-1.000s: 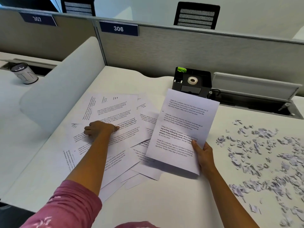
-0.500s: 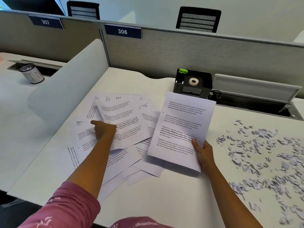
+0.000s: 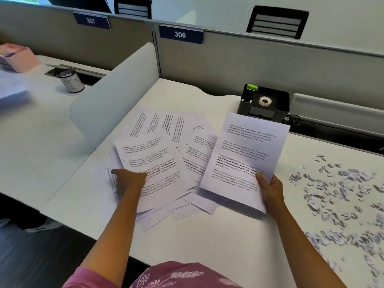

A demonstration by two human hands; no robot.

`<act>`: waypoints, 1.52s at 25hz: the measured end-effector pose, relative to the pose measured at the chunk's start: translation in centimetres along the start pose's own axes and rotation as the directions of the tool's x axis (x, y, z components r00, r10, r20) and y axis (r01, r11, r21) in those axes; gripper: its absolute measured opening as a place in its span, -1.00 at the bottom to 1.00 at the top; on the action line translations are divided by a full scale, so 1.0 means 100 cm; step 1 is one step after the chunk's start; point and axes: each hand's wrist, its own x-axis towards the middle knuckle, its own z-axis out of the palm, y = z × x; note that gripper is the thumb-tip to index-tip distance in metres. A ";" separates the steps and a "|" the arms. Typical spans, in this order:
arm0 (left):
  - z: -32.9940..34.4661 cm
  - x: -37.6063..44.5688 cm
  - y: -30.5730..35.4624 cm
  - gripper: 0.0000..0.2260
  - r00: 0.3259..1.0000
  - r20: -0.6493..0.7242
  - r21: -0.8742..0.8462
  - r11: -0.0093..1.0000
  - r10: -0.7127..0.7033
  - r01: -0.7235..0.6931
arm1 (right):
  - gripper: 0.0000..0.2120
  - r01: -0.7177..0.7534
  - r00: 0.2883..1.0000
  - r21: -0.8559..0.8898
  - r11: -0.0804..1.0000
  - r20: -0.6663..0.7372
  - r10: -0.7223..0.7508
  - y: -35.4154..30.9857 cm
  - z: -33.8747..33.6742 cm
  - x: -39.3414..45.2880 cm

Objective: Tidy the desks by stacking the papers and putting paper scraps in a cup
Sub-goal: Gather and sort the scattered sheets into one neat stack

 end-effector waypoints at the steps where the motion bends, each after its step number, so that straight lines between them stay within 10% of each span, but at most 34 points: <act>1: -0.001 0.001 -0.002 -0.07 1.000 0.007 0.039 0.999 -0.023 0.023 | -0.65 0.000 1.000 -0.001 1.000 -0.002 0.000 0.000 0.000 0.000; 13: -0.007 0.002 0.008 -0.43 0.998 0.021 0.114 0.992 -0.058 0.055 | -0.78 0.041 0.999 -0.010 0.999 0.009 -0.041 -0.005 0.001 -0.001; 23: -0.049 0.015 0.003 -0.82 0.948 -0.133 -0.064 0.952 0.288 -0.298 | -0.84 -0.020 1.000 0.050 0.999 -0.016 0.021 -0.006 -0.001 0.000; 27: -0.077 0.030 0.018 -0.51 0.952 -0.008 -0.357 0.889 0.305 -0.288 | -0.83 -0.033 0.999 0.091 0.995 -0.033 0.036 -0.005 -0.003 0.001; 32: -0.075 0.040 0.035 -0.72 0.882 0.212 -0.622 0.754 0.422 -0.211 | -0.76 -0.053 0.995 0.232 0.971 -0.071 0.071 -0.006 -0.007 0.001; 38: -0.007 0.021 0.054 -0.74 0.676 0.567 -0.547 0.829 0.470 -0.117 | -0.63 -0.052 0.994 0.352 0.935 -0.072 0.082 -0.014 -0.005 -0.005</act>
